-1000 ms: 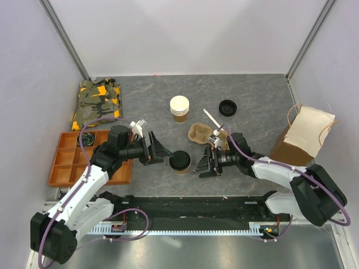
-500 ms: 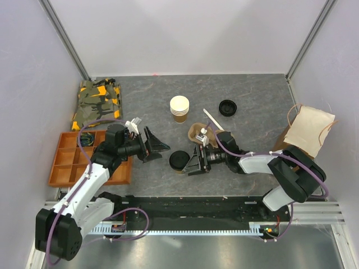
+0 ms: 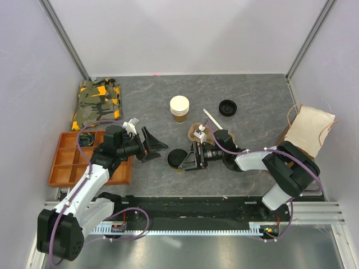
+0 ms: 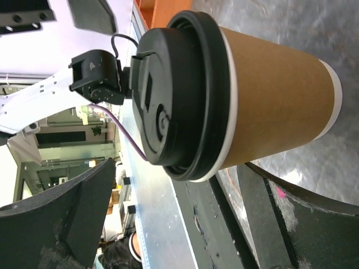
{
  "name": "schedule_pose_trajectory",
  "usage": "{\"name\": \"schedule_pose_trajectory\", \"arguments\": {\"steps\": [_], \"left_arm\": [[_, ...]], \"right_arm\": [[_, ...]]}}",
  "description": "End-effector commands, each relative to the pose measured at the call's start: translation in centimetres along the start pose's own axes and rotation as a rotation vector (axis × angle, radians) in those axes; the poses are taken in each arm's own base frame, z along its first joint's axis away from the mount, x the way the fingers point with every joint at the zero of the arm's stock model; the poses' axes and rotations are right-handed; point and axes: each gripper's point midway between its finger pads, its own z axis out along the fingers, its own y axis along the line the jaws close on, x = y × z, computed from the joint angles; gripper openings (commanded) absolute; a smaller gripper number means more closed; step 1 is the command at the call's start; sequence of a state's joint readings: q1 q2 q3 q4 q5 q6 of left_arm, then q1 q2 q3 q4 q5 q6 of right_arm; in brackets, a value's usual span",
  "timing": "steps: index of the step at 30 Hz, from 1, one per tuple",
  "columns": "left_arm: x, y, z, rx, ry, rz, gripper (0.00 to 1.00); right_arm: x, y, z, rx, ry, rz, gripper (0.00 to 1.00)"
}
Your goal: Pack the takeout coffee
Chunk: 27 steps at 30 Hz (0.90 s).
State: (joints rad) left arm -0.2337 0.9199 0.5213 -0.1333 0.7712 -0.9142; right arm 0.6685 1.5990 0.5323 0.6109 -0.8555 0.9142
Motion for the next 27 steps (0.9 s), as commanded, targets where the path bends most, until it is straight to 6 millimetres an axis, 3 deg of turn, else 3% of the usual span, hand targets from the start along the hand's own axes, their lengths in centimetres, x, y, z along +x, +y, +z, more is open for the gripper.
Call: {"name": "schedule_pose_trajectory", "arguments": {"steps": [1,10,14,21,27], "left_arm": [[-0.1,-0.4,-0.2,0.04,-0.009,-0.012,0.98],[-1.7,0.4,-0.5,0.041,-0.064,-0.033,0.97],[-1.4,1.3,-0.6,0.018,-0.067,-0.065,0.96],[-0.1,3.9,-0.3,-0.043,-0.051,-0.128,0.97],[-0.6,4.9,0.6,-0.044,-0.06,-0.171,1.0]], "right_arm": [[-2.6,1.6,0.8,-0.046,-0.056,-0.118,0.98],[-4.7,1.7,1.9,-0.043,-0.073,-0.163,0.98],[-5.1,1.7,2.3,-0.046,-0.074,-0.164,0.98],[-4.7,1.7,2.1,-0.047,-0.068,-0.155,0.98],[-4.5,1.6,2.1,-0.048,-0.061,-0.15,0.98]]}}
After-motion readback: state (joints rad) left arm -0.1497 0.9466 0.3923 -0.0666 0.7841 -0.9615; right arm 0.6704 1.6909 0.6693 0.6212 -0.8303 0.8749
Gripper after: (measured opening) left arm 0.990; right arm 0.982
